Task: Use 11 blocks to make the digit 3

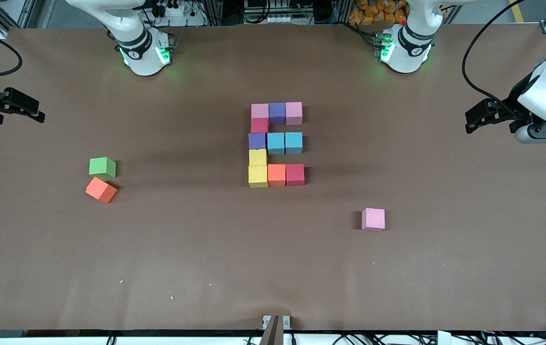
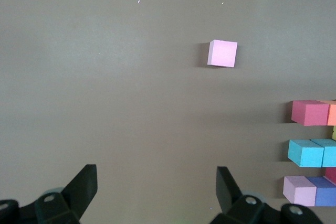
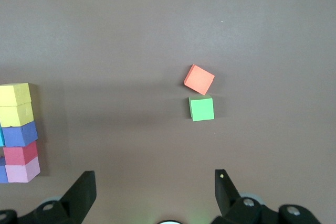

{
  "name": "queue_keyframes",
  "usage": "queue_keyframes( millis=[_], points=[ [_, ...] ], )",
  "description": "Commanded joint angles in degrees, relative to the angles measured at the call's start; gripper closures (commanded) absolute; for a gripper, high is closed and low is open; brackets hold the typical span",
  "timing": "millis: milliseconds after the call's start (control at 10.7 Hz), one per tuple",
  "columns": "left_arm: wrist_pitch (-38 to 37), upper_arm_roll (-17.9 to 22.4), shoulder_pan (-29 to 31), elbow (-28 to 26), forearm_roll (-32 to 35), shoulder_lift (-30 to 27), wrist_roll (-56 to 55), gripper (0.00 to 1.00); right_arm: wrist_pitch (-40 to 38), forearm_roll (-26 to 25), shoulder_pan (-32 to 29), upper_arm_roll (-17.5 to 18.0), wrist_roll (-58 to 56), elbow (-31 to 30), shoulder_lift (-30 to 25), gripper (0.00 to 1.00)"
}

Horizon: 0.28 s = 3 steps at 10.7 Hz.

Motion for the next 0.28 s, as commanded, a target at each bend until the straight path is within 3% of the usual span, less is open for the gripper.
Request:
queue_keyframes(
  millis=[0, 187],
  points=[
    [-0.37, 0.39, -0.21, 1.55, 0.76, 0.68, 1.15, 0.0, -0.11, -0.27, -0.65, 0.42, 0.83, -1.41, -1.56, 0.0],
    [-0.54, 0.39, -0.3, 3.39, 0.94, 0.77, 0.45, 0.0, -0.11, -0.27, -0.57, 0.42, 0.83, -1.41, -1.56, 0.0]
  ],
)
